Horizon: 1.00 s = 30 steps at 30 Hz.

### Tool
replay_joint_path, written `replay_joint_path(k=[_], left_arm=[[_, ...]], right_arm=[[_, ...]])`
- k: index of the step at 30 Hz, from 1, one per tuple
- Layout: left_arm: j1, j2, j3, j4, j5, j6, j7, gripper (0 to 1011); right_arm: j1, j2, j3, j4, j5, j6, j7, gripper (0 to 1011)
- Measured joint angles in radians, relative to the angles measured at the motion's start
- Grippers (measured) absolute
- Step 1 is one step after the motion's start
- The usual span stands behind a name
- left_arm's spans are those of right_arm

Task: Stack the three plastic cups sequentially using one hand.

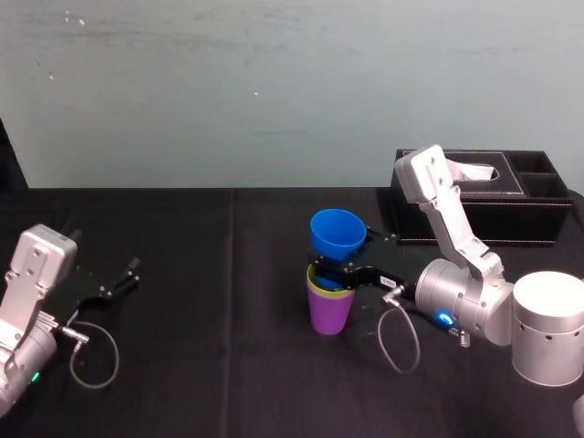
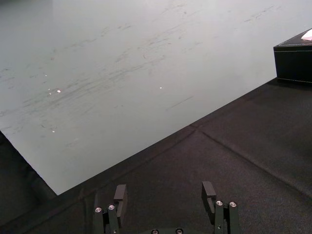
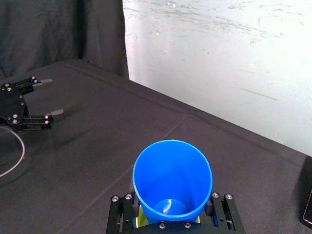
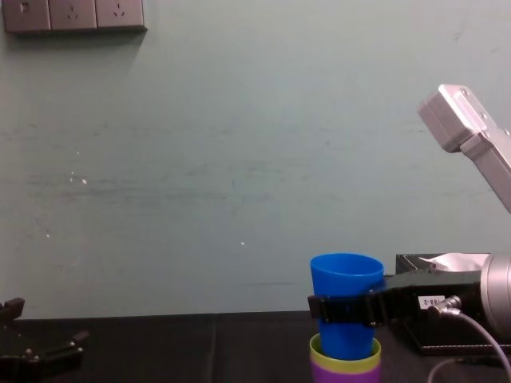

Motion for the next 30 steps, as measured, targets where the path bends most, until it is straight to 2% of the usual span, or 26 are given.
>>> replay_joint_path(k=[17,30], left_arm=[[0.0,0.0,0.0,0.0,0.0,0.0,0.0,1000],[0.0,0.0,0.0,0.0,0.0,0.0,0.0,1000]], right_arm=[[0.005,-0.011,-0.009,0.036,0.001,-0.007,0.001,724],[0.004,-0.01,-0.009,0.034,0.0,-0.008,0.001,724]])
